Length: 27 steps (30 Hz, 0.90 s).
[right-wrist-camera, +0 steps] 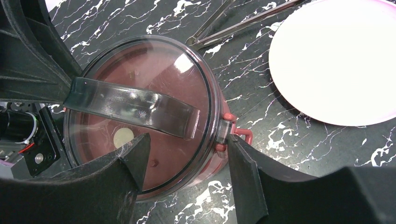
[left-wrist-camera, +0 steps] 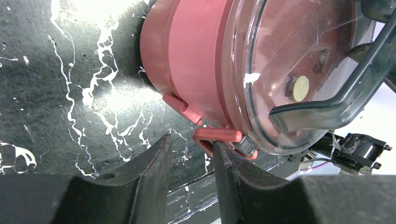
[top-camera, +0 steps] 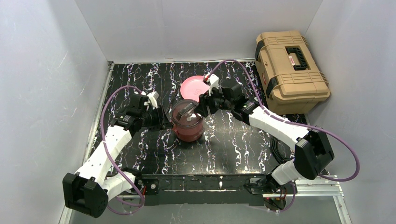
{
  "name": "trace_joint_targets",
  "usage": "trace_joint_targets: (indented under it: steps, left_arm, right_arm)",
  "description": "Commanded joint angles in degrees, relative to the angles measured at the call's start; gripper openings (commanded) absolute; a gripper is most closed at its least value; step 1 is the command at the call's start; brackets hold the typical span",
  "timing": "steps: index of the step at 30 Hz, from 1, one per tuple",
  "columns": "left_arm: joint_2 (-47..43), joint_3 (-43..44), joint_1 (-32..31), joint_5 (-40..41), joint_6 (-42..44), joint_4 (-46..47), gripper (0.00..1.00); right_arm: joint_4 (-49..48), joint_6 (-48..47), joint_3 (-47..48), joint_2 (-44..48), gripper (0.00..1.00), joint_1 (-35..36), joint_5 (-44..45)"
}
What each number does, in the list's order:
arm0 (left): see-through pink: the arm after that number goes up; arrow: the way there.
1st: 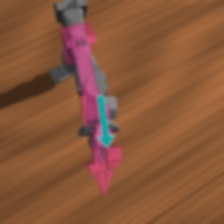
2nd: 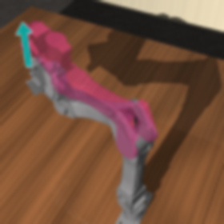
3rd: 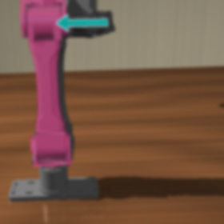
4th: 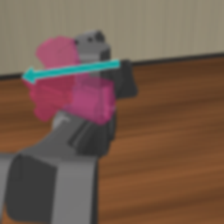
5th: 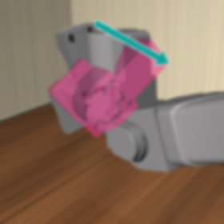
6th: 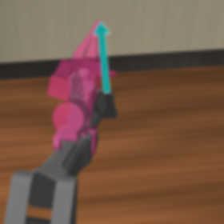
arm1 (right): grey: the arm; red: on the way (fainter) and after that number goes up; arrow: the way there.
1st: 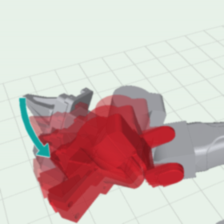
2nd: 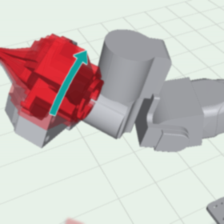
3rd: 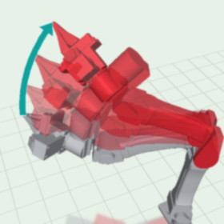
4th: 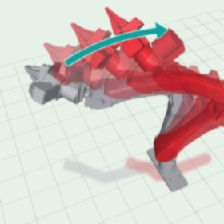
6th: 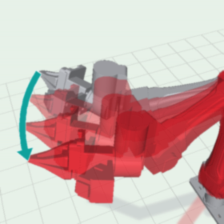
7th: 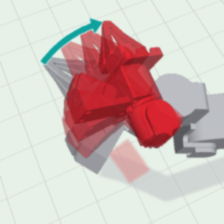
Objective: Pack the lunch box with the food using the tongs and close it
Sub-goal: Close the fastener on the packing box.
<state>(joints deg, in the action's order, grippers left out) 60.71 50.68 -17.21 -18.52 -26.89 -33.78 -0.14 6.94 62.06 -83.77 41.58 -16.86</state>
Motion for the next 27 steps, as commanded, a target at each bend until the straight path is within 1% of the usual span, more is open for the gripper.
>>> trace_joint_targets:
  steps: [1,5,9,12,13,14,16,18,19,24,27]
  left_arm:
    - [0.1,-2.6,0.3,0.2,-0.2,0.1,0.34]
    - [-0.3,-5.7,0.3,-1.4,-2.0,3.7,0.3]
    - [-2.3,-8.9,0.4,0.2,-2.9,6.4,0.27]
    - [-3.9,-11.4,0.3,0.1,-3.3,9.7,0.24]
    - [-3.9,-11.2,0.3,-0.2,-2.9,9.8,0.24]
    - [-3.6,-10.6,0.3,-0.3,-2.1,9.6,0.24]
    - [-2.2,-8.9,0.3,0.1,0.3,8.5,0.24]
    - [-0.6,-6.6,0.4,1.2,2.5,6.8,0.23]
    - [0.2,-5.6,0.4,1.7,3.5,6.3,0.23]
    - [3.4,-1.8,0.3,1.1,6.0,6.9,0.23]
    - [5.6,0.6,0.3,0.1,6.9,7.7,0.23]
  right_arm:
    - [1.4,-1.5,-1.4,-1.1,0.67,0.4,-1.3]
    - [0.7,0.6,-3.5,-0.5,0.65,0.4,-0.8]
    - [-1.1,4.1,-5.5,0.4,0.63,0.4,1.1]
    - [-0.7,7.3,-5.8,1.6,0.6,0.4,2.4]
    - [-0.3,8.2,-5.8,2.4,0.63,0.4,2.8]
    - [0.0,8.9,-5.7,3.5,0.69,0.4,3.7]
    - [3.4,10.1,-4.9,5.8,0.74,0.2,8.5]
    - [7.5,11.1,-3.7,7.5,0.74,-0.9,13.4]
    - [8.8,11.8,-3.7,8.3,0.74,-2.1,14.3]
    - [10.3,16.2,-7.9,11.9,0.71,-9.0,14.5]
    - [8.9,18.2,-11.7,13.2,0.7,-10.8,15.0]
